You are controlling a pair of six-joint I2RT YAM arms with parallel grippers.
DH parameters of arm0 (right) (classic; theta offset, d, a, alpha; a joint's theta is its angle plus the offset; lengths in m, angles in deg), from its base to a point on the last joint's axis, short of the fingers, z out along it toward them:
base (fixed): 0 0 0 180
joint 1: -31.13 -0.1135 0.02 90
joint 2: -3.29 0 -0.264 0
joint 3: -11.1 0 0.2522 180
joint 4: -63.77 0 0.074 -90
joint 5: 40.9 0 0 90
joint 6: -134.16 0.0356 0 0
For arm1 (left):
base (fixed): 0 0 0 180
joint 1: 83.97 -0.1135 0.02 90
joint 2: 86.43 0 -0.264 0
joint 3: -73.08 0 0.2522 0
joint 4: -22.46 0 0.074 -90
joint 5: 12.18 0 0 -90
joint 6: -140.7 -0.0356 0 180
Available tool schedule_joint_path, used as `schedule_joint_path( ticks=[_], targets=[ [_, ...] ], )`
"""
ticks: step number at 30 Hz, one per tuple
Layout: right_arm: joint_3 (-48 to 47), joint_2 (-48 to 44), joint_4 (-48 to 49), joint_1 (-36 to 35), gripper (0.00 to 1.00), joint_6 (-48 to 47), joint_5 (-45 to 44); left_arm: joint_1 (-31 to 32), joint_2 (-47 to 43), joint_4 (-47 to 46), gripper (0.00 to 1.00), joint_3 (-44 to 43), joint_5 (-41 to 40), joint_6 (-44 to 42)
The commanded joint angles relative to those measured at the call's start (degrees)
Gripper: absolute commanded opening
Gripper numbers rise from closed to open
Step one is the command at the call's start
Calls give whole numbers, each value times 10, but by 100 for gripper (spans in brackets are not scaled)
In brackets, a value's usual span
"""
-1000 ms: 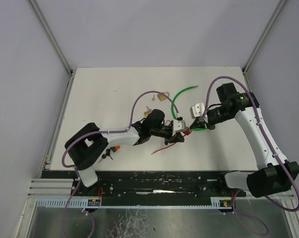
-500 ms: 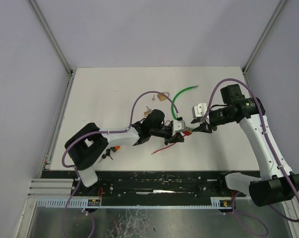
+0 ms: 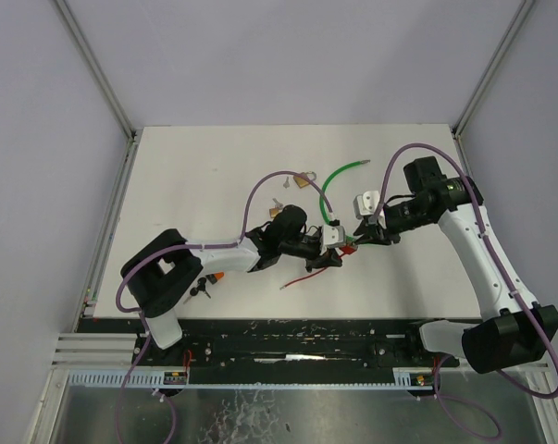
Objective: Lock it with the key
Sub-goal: Pick up the lock from the center of the board.
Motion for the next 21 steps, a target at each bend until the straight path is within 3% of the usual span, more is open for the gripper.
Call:
schedule_joint_path(
  ticks=[1, 11, 14, 21],
  targets=[
    [15, -13, 0, -8, 30, -7, 19, 1, -11, -35, 1, 2, 2, -11],
    [21, -11, -3, -14, 32, -9, 27, 1, -11, -34, 1, 1, 3, -11],
    [26, -12, 0, -15, 28, -8, 21, 2, -11, -34, 1, 0, 4, -11],
    [28, -11, 1, -16, 9, -2, 17, 2, -11, -34, 1, 1, 5, -10]
  ],
)
